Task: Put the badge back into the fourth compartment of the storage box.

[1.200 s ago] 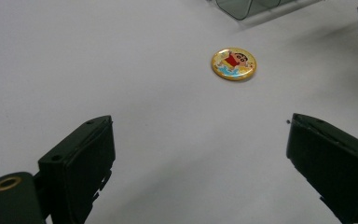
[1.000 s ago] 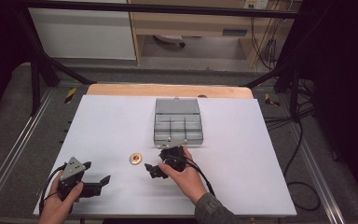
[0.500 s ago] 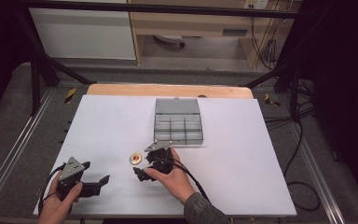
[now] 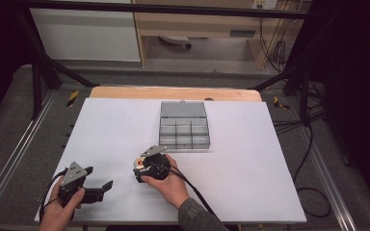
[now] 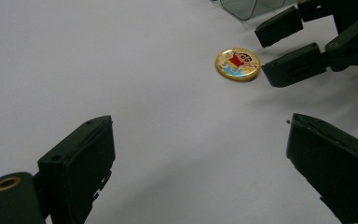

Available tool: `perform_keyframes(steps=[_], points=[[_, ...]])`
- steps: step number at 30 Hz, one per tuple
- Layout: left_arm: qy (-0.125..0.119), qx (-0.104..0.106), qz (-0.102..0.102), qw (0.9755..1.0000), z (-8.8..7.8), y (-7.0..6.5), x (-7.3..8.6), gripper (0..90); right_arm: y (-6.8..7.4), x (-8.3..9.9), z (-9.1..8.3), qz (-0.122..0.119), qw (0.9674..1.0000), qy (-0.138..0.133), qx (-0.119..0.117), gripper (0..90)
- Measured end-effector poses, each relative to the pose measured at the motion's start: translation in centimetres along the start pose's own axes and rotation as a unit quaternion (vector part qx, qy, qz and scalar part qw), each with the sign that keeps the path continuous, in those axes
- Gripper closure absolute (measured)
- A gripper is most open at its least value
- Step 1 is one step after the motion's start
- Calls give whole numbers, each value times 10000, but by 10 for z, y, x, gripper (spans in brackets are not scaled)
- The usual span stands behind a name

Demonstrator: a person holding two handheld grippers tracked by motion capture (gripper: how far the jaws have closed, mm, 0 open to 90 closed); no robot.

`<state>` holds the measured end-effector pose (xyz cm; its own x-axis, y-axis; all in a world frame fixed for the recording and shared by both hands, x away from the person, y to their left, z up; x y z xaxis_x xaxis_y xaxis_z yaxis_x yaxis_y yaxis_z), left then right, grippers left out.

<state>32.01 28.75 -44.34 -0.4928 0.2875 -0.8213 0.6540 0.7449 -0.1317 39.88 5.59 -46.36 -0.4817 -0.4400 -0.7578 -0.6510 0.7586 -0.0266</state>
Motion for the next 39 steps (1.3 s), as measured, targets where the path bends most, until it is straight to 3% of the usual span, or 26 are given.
perform_keyframes(steps=[5, 12, 30, 39], points=[[-10, 1, -1, 10000, 0, 0, 0, 79, 4, -6, 7, -178, 9997, -39, 160, 378], [-15, 5, -2, 10000, 0, 0, 0, 79, 8, -13, 11, -320, 9993, -90, 156, 475], [-15, 21, 0, 10000, 0, 0, 0, 79, 6, -12, 18, -396, 9988, -29, 301, 485], [-22, 24, -2, 10000, 0, 0, 0, 79, 5, -12, 23, -401, 9988, 51, 267, 468]])
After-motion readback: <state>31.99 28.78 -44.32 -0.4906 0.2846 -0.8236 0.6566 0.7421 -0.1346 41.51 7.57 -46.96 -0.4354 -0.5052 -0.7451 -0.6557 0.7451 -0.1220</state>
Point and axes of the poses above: each handheld gripper's, and its own axes: z roughly forward along the jaws, x roughly out of its underside, y roughly to its left, the point moved 2 cm from there along z, roughly forward along the jaws, and after that the axes turned 10 degrees about x, right-handed, at the moved point
